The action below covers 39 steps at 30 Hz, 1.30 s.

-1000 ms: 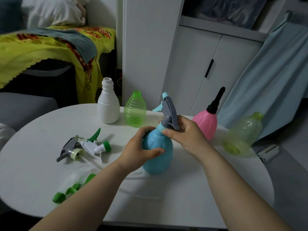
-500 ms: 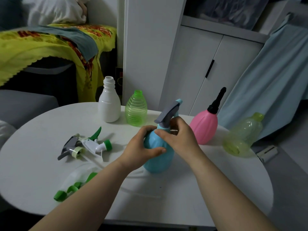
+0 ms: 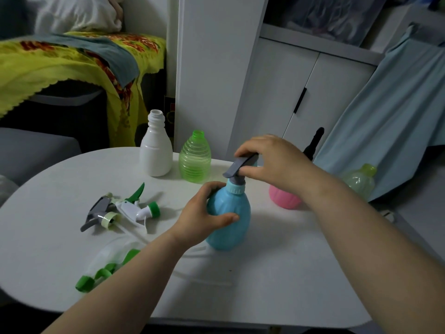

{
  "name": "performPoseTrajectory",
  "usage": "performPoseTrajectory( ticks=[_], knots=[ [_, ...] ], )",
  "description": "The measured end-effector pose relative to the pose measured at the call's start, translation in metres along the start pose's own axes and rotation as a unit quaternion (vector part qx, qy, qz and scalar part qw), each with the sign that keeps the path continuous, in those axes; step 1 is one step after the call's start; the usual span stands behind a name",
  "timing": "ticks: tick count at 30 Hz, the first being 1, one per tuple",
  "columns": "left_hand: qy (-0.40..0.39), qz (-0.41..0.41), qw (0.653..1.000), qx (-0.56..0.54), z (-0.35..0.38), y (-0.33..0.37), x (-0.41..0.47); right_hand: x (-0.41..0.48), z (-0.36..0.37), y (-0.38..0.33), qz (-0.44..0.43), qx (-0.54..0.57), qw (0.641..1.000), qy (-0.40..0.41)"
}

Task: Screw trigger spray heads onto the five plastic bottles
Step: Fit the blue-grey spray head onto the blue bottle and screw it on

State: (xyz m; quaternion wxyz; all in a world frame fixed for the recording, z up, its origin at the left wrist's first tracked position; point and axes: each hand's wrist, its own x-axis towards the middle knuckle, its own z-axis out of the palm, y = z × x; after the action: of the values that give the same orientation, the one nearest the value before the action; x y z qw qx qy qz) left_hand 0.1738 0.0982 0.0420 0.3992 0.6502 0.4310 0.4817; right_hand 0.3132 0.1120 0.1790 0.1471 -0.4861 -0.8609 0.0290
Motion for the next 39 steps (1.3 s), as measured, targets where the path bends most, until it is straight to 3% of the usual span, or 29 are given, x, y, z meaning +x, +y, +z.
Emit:
performPoseTrajectory(
  ticks=[10, 16, 20, 23, 29, 32, 34, 39],
  knots=[
    [0.018, 0.013, 1.0, 0.003, 0.004, -0.001, 0.0, 0.004, 0.004, -0.019, 0.09, -0.098, 0.991, -0.032],
    [0.011, 0.011, 1.0, -0.005, 0.002, -0.001, -0.001, 0.001, -0.026, -0.014, 0.142, 0.129, 0.973, -0.125],
    [0.013, 0.013, 1.0, -0.003, 0.004, 0.0, -0.001, -0.001, -0.032, -0.007, 0.154, 0.138, 0.96, -0.187],
    [0.015, 0.014, 1.0, 0.0, 0.005, 0.0, -0.001, 0.004, -0.02, -0.015, 0.166, 0.106, 0.964, -0.179],
    [0.001, 0.008, 1.0, -0.014, 0.002, 0.0, -0.001, 0.011, -0.025, -0.009, 0.114, 0.113, 0.982, -0.104],
    [0.001, 0.008, 1.0, -0.01, 0.003, 0.001, 0.0, 0.009, -0.028, 0.007, 0.042, 0.019, 0.981, -0.187],
    [0.005, 0.009, 1.0, -0.008, 0.003, 0.001, 0.0, 0.006, -0.024, 0.007, 0.009, 0.02, 0.972, -0.235],
    [0.004, 0.013, 1.0, -0.002, 0.003, 0.0, 0.0, 0.011, -0.017, 0.006, 0.021, 0.053, 0.979, -0.195]
  ],
)
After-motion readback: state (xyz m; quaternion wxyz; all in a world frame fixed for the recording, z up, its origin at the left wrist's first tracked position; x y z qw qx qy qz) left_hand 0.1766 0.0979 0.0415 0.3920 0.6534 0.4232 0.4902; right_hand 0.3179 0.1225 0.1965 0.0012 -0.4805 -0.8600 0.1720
